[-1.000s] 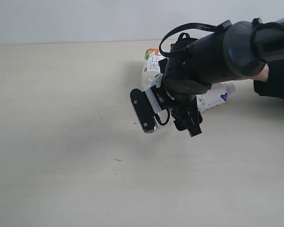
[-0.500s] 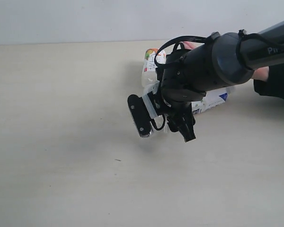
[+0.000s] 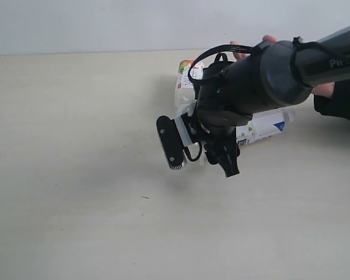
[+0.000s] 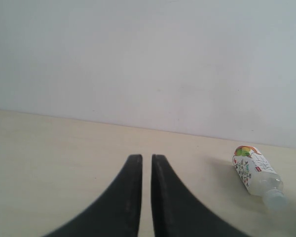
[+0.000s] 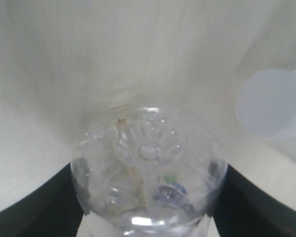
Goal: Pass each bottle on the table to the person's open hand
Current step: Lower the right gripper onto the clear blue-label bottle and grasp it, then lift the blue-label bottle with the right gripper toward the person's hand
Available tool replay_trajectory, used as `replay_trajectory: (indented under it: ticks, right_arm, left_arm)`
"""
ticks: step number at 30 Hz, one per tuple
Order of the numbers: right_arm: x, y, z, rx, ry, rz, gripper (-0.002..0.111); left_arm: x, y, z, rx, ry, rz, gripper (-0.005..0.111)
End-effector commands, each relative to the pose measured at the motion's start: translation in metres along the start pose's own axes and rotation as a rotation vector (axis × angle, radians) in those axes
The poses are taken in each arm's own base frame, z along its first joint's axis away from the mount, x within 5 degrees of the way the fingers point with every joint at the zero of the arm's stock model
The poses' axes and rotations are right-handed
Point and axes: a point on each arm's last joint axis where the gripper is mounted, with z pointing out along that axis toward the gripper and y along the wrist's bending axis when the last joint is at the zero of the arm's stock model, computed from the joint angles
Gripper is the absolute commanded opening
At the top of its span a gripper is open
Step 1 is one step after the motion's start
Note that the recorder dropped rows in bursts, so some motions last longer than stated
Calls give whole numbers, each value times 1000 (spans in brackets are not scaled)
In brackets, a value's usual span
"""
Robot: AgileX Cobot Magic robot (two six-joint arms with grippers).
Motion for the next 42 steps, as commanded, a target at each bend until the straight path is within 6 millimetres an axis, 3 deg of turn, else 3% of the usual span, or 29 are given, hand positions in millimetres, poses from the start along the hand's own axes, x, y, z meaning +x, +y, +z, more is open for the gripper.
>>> replay_trajectory:
  ticks: [1, 20, 23, 25, 28, 32, 36, 40, 42]
  right_arm:
    - [-10, -3, -22, 34, -23, 24, 0]
    - [-53, 38, -99, 49, 160, -98, 0]
    - [-72, 54, -115, 97, 182, -171, 0]
    - [-76, 56, -123, 73, 188, -108, 0]
    - [-81, 44, -141, 36, 179, 9, 0]
    - [-89, 14, -171, 114, 119, 95, 0]
    - [-85, 3, -179, 200, 113, 216, 0]
    - [-62, -9, -180, 161, 95, 447, 0]
    - [-37, -21, -187, 133, 77, 579, 0]
  left_arm:
    - [-1, -1, -1, 9, -7, 0, 10]
    - [-1, -1, -1, 9, -7, 0, 10]
    - [-1, -1, -1, 9, -7, 0, 10]
    - [-1, -1, -1, 9, -7, 0, 10]
    - [-1, -1, -1, 9, -7, 0, 10]
    - [-1, -1, -1, 9, -7, 0, 10]
    - [-1, -1, -1, 9, -7, 0, 10]
    - [-1, -1, -1, 9, -7, 0, 10]
    - [-1, -1, -1, 9, -7, 0, 10]
